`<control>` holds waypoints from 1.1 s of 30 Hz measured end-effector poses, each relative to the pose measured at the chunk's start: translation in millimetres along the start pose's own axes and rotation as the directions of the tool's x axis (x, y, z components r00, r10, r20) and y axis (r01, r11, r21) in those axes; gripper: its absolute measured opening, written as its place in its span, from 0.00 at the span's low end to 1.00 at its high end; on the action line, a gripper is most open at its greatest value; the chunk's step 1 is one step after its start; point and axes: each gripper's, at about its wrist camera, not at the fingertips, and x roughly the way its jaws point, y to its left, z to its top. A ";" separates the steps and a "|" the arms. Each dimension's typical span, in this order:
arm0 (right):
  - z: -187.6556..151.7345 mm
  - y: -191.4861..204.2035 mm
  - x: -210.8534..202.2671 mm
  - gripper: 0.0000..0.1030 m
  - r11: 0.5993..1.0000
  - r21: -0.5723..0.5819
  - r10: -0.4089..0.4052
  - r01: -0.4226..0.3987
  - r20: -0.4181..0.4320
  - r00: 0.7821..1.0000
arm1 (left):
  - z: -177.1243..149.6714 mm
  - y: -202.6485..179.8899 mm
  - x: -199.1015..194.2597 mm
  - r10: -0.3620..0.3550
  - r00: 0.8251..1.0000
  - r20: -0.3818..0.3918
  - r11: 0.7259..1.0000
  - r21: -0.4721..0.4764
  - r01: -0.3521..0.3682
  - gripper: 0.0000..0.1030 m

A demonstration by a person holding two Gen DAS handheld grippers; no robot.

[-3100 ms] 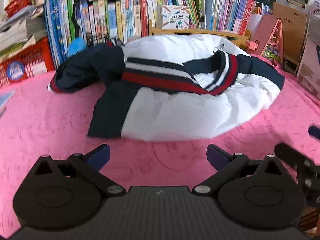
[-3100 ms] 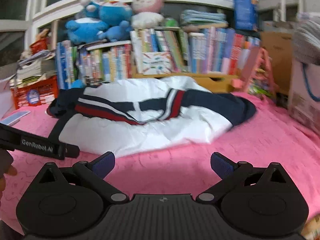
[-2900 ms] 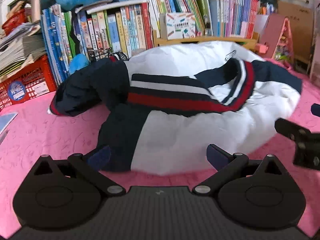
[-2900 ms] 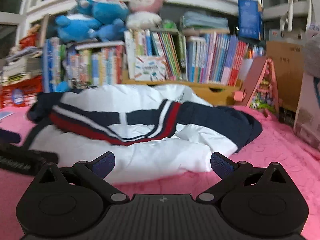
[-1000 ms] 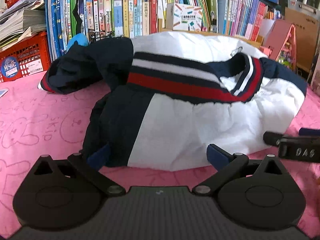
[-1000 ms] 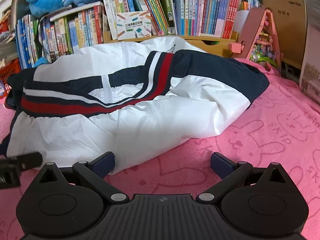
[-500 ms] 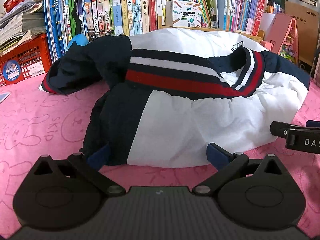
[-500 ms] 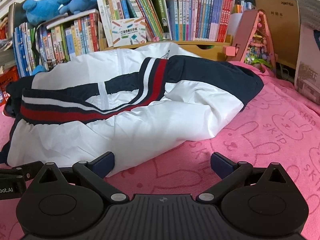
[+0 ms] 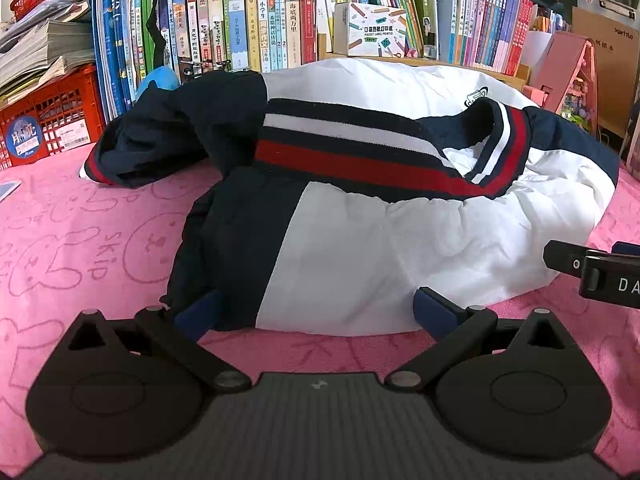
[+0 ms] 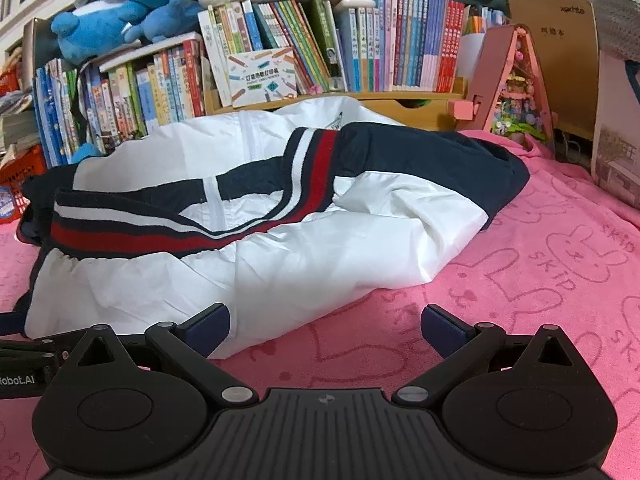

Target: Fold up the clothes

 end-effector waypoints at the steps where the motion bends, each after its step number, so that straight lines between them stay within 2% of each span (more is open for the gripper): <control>1: 0.2 -0.1 0.0 1.00 1.000 0.001 0.001 -0.001 -0.001 1.000 | 0.1 0.1 -0.1 0.000 1.000 0.000 1.000 0.000 0.000 1.00; 4: 0.1 -0.8 -1.3 1.00 1.000 0.007 0.008 -0.008 0.006 1.000 | 1.3 1.8 -2.9 -0.004 1.000 0.004 1.000 -0.002 0.004 1.00; 7: 3.5 -6.3 -7.7 1.00 0.998 0.005 0.055 -0.055 0.050 0.997 | 8.3 8.2 -12.0 -0.006 1.000 0.024 1.000 -0.010 0.006 1.00; 12: 52.6 -7.1 -2.9 1.00 0.998 -0.062 0.009 -0.001 0.139 0.990 | 44.4 23.2 -30.8 -0.013 0.991 0.133 0.999 -0.029 0.017 1.00; 14: 80.3 -6.2 14.9 1.00 0.997 -0.082 0.016 -0.006 0.113 0.993 | 56.9 23.8 -30.7 0.001 0.987 0.159 1.000 -0.025 0.003 1.00; 16: 101.0 3.3 39.8 0.97 0.991 -0.133 0.008 0.003 0.086 0.996 | 60.7 23.3 -27.0 0.012 0.988 0.154 1.000 -0.026 -0.008 1.00; 18: 115.5 14.2 66.4 0.91 0.980 -0.198 -0.013 0.022 0.049 0.999 | 62.7 23.3 -23.0 0.011 0.990 0.143 1.000 -0.030 -0.007 1.00; 20: 121.7 23.9 95.0 0.78 0.962 -0.263 -0.075 0.070 -0.009 0.997 | 64.5 24.9 -19.8 0.007 0.991 0.131 1.000 -0.030 -0.003 1.00; 21: 123.5 28.0 108.4 0.56 0.949 -0.297 -0.120 0.105 -0.033 0.992 | 66.0 25.8 -18.2 0.013 0.992 0.128 1.000 -0.027 -0.010 1.00; 22: 123.6 28.1 115.8 0.41 0.935 -0.322 -0.170 0.149 -0.039 0.985 | 67.4 26.6 -16.7 0.019 0.992 0.124 1.000 -0.024 -0.016 1.00; 23: 124.1 23.8 116.3 0.36 0.929 -0.326 -0.197 0.174 -0.040 0.980 | 68.8 28.0 -16.1 0.026 0.992 0.124 0.999 -0.023 -0.023 1.00; 24: 122.8 15.4 107.5 0.32 0.932 -0.313 -0.199 0.181 -0.028 0.980 | 72.7 29.4 -14.1 0.029 0.992 0.125 0.999 -0.025 -0.026 1.00; 27: 118.7 -9.7 80.9 0.31 0.940 -0.274 -0.207 0.202 0.010 0.978 | 83.1 23.1 -13.6 0.008 0.990 0.143 1.000 -0.023 -0.005 1.00; 30: 115.1 -33.6 47.7 0.25 0.950 -0.219 -0.217 0.223 0.052 0.975 | 93.3 16.4 -13.2 -0.014 0.987 0.161 1.000 -0.020 0.018 1.00; 32: 110.5 -46.4 20.6 0.24 0.959 -0.161 -0.224 0.235 0.084 0.971 | 100.1 11.9 -13.0 -0.029 0.984 0.174 0.999 -0.018 0.032 1.00; 33: 107.5 -53.3 10.0 0.24 0.962 -0.135 -0.227 0.239 0.100 0.969 | 101.9 5.4 -11.3 -0.018 0.984 0.178 1.000 0.009 0.017 1.00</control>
